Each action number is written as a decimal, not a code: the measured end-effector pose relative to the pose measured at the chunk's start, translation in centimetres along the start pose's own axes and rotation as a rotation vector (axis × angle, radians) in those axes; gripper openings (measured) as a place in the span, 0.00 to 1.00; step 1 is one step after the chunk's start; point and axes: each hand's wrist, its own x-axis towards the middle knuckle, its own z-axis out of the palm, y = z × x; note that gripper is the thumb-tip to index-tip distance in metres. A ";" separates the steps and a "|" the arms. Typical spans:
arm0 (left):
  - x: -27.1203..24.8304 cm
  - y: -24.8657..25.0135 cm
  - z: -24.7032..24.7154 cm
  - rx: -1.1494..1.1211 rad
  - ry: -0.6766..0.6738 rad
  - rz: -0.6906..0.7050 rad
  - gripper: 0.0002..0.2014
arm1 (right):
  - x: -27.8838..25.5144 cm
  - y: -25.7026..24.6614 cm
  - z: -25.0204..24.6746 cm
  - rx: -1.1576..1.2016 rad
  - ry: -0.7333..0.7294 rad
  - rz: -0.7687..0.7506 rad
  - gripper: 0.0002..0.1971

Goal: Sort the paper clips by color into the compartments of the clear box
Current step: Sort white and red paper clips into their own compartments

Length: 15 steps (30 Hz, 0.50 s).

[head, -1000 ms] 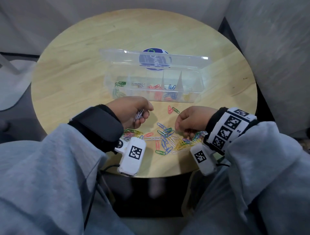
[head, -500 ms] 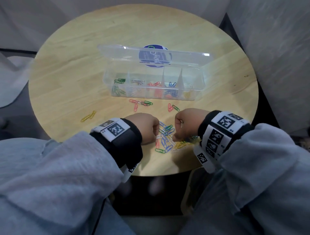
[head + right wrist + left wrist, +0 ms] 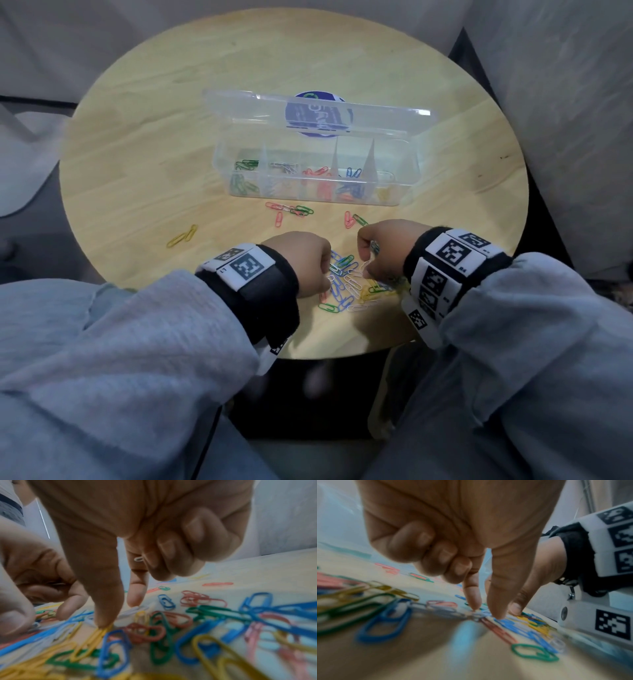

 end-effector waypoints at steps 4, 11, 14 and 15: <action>0.2 0.4 0.1 0.026 -0.027 -0.013 0.03 | 0.5 -0.2 0.3 -0.016 -0.018 0.007 0.07; 0.4 0.1 -0.1 0.018 -0.054 -0.015 0.01 | 0.4 -0.2 -0.3 -0.030 -0.019 0.018 0.04; 0.4 -0.2 -0.3 -0.049 -0.086 -0.022 0.04 | 0.6 -0.1 -0.2 -0.060 -0.051 0.012 0.07; 0.4 -0.3 -0.5 -0.084 -0.089 -0.023 0.05 | 0.7 -0.1 0.0 -0.070 -0.056 0.016 0.07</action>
